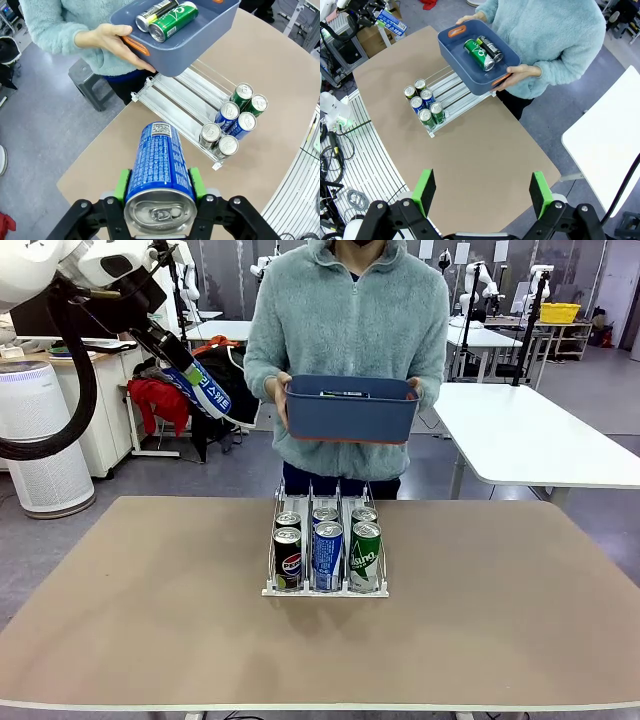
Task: Fill the beverage cans into the dispenser.
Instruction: Place the picked Ionic drink in the line of the Automatic Can Dispenser with the same cans.
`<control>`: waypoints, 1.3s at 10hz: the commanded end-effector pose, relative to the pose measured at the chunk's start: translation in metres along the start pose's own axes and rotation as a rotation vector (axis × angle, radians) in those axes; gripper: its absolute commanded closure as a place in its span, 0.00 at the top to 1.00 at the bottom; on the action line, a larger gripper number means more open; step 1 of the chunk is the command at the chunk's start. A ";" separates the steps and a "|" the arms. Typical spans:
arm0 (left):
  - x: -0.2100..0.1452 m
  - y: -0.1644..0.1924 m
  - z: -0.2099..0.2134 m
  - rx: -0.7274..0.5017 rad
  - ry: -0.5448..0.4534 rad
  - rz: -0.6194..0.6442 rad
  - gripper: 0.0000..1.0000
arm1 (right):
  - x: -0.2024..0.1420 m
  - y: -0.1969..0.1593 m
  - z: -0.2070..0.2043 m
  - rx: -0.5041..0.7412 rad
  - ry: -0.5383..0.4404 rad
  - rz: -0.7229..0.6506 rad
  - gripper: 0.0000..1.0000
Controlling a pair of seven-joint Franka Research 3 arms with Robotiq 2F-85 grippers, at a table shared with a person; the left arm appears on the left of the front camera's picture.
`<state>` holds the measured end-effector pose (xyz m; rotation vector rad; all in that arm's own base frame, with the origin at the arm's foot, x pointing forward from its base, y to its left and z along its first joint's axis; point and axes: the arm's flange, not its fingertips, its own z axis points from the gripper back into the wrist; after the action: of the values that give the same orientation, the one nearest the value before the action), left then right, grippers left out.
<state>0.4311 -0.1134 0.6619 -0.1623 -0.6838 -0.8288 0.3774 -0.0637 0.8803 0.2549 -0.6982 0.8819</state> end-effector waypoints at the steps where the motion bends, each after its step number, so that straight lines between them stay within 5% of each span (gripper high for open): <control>1: 0.010 -0.015 -0.010 0.015 0.039 0.060 0.57 | 0.000 0.001 0.000 0.001 0.001 0.002 1.00; 6: 0.028 -0.099 -0.056 0.147 0.211 0.262 0.57 | 0.000 0.001 0.000 0.001 0.001 0.002 1.00; 8: 0.031 -0.130 -0.081 0.065 0.255 0.238 0.57 | 0.000 0.001 0.000 0.001 0.001 0.002 1.00; 13: 0.030 -0.145 -0.097 0.049 0.271 0.222 0.57 | 0.000 0.001 0.000 0.001 0.001 0.002 1.00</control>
<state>0.3906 -0.2683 0.5844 -0.0757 -0.4072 -0.6242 0.3775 -0.0633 0.8802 0.2549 -0.6980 0.8825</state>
